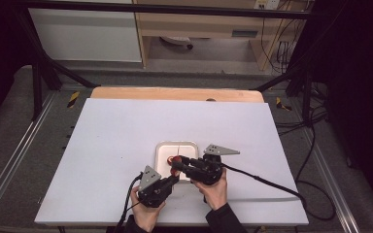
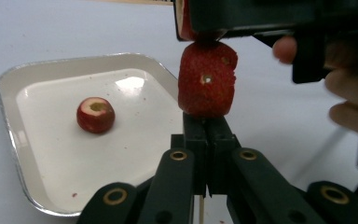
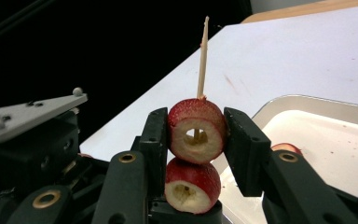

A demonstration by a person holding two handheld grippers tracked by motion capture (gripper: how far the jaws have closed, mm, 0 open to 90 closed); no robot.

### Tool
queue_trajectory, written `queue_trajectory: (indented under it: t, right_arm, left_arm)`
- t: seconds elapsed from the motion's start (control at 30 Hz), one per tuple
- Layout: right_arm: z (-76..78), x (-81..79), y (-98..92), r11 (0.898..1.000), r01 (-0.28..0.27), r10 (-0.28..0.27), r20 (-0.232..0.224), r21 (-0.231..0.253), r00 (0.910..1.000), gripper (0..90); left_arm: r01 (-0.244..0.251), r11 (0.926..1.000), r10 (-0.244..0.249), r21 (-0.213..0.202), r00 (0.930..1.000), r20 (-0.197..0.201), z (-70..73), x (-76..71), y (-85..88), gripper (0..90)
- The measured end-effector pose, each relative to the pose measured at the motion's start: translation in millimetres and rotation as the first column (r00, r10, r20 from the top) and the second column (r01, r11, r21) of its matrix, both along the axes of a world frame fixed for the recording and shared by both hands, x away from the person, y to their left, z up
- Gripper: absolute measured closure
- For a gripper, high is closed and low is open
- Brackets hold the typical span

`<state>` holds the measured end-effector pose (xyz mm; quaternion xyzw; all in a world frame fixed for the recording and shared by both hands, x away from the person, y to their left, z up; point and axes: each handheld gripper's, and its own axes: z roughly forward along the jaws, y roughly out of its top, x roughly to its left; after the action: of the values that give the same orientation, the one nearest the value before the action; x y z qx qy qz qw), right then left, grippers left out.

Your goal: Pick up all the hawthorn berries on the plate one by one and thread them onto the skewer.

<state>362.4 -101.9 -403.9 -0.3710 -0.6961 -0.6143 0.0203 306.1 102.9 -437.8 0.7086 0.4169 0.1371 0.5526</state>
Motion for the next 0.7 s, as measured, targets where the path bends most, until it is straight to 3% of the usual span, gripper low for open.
queue_trajectory:
  t: [0.07, 0.13, 0.2, 0.33, 0.47, 0.57, 0.7]
  right_arm:
    - [5.0, -1.4, 3.6, 1.0, -0.009, 0.009, 0.032, -0.007, 0.9994, 62.3]
    - [3.9, 0.3, 5.2, 1.0, -0.011, 0.01, 0.018, 0.014, 0.9998, 61.2]
    - [2.6, 1.1, 6.1, 1.0, 0.001, -0.001, 0.034, 0.011, 0.9994, 42.8]
    - [12.5, 3.2, -2.4, 0.999, 0.034, -0.031, 0.11, -0.025, 0.9934, 29.0]
    - [19.0, 8.1, -10.8, 0.992, 0.052, -0.035, 0.147, -0.111, 0.9885, 17.1]
    - [17.6, 12.0, -12.7, 0.982, 0.032, -0.007, 0.135, -0.186, 0.9908, 13.1]
    - [14.9, 19.1, -12.6, 0.969, 0.004, 0.023, 0.106, -0.246, 0.9941, 11.2]
  left_arm:
    - [-0.005, 0.9999, 0.005, 0.016, 0.9999, 0.012, 3.4, 0.7, 3.4, 89.2]
    - [-0.007, 0.9997, 0.007, 0.023, 0.9999, 0.014, 3.0, 0.7, 4.2, 89.1]
    - [-0.011, 0.9997, 0.011, 0.021, 0.9999, 0.003, 0.1, 2.1, 7.4, 89.0]
    - [-0.029, 0.9981, 0.028, 0.054, 0.9995, 0.014, -2.3, 1.1, 15.2, 88.8]
    - [-0.055, 0.9944, 0.053, 0.091, 0.9983, 0.024, -2.4, -1.8, 26.7, 88.6]
    - [-0.064, 0.9926, 0.063, 0.103, 0.9979, 0.014, -5.2, -2.6, 35.0, 88.5]
    - [-0.085, 0.9898, 0.083, 0.114, 0.9963, 0.018, -6.0, -3.3, 46.0, 88.4]
